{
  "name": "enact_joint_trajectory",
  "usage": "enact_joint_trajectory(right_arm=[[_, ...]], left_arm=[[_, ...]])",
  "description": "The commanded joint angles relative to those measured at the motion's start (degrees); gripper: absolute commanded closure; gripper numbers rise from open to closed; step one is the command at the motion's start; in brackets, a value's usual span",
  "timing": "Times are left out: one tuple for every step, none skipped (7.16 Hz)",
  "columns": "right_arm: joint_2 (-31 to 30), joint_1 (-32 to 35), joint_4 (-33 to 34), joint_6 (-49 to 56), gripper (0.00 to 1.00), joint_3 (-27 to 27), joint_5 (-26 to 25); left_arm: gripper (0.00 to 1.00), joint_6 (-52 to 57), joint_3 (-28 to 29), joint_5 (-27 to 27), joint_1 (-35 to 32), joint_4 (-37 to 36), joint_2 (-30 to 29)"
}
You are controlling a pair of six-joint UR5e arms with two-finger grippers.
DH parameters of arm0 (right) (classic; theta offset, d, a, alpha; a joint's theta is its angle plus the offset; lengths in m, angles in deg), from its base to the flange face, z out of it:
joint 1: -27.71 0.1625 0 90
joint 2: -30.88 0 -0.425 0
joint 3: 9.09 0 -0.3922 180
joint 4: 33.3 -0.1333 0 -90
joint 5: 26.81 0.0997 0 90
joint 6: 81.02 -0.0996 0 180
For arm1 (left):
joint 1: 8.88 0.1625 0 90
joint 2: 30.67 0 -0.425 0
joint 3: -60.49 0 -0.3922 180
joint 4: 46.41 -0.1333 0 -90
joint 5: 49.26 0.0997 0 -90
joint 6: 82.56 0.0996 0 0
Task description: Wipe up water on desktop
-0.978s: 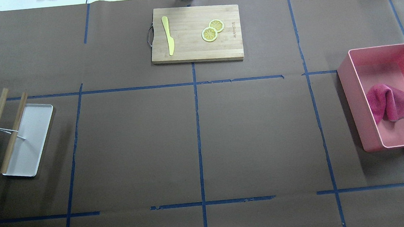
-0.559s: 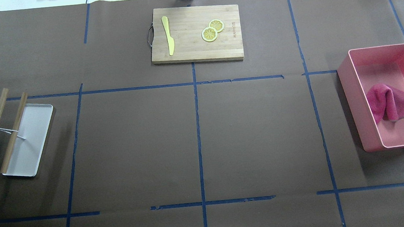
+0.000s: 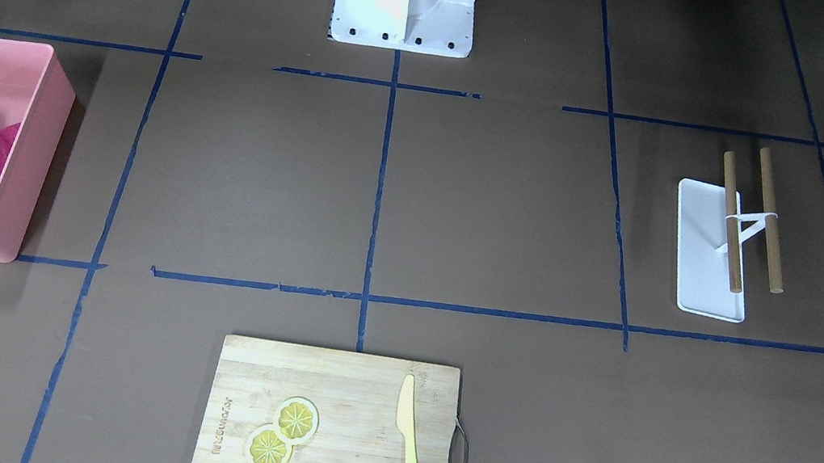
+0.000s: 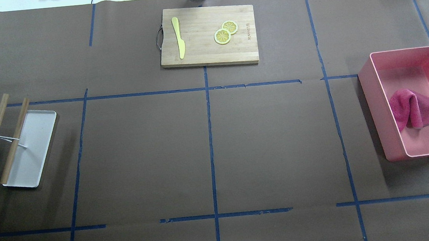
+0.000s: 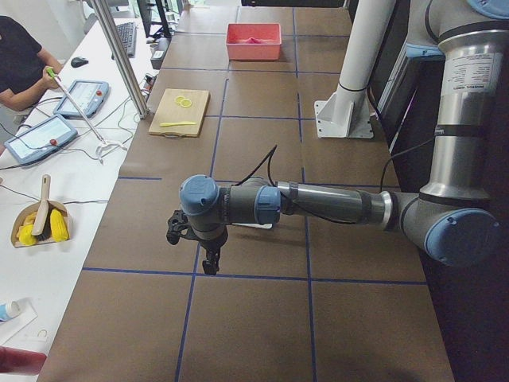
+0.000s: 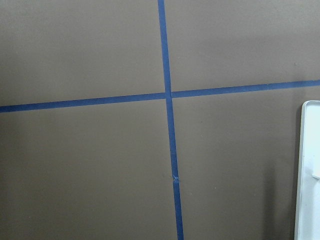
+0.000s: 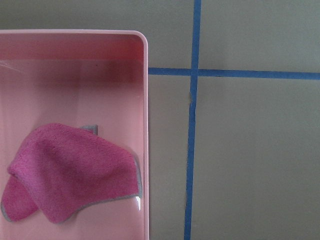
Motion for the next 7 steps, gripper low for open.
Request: enact_joint_trajectory(right_arm=[[-0.32,0.0,-0.01,0.02,0.0,0.2,0.06],[-0.32,0.0,-0.01,0.02,0.0,0.2,0.06],[-0.41,0.0,-0.01,0.02,0.0,0.02,0.06],[-0.58,0.0,-0.01,0.02,0.0,-0.07,0.06],[-0.59,0.0,-0.01,0.02,0.0,-0.15,0.06],[-0.32,0.0,-0.01,0.02,0.0,-0.16,0.06],[-0.32,-0.09,-0.01,0.02,0.0,-0.16,0.06]], left_arm=[[0.0,0.04,-0.39,0.03,0.13,-0.22,-0.07],[0.0,0.13,-0.48,0.11,0.13,-0.13,-0.24],[0.0,0.13,-0.57,0.03,0.04,-0.13,0.02],[0.0,0.13,-0.57,0.12,0.13,-0.13,0.02],[0.0,0.13,-1.18,0.12,0.13,-0.04,-0.24],[0.0,0.13,-1.36,0.12,0.13,0.04,-0.42],[0.0,0.22,-1.36,0.03,0.13,0.13,-0.51]])
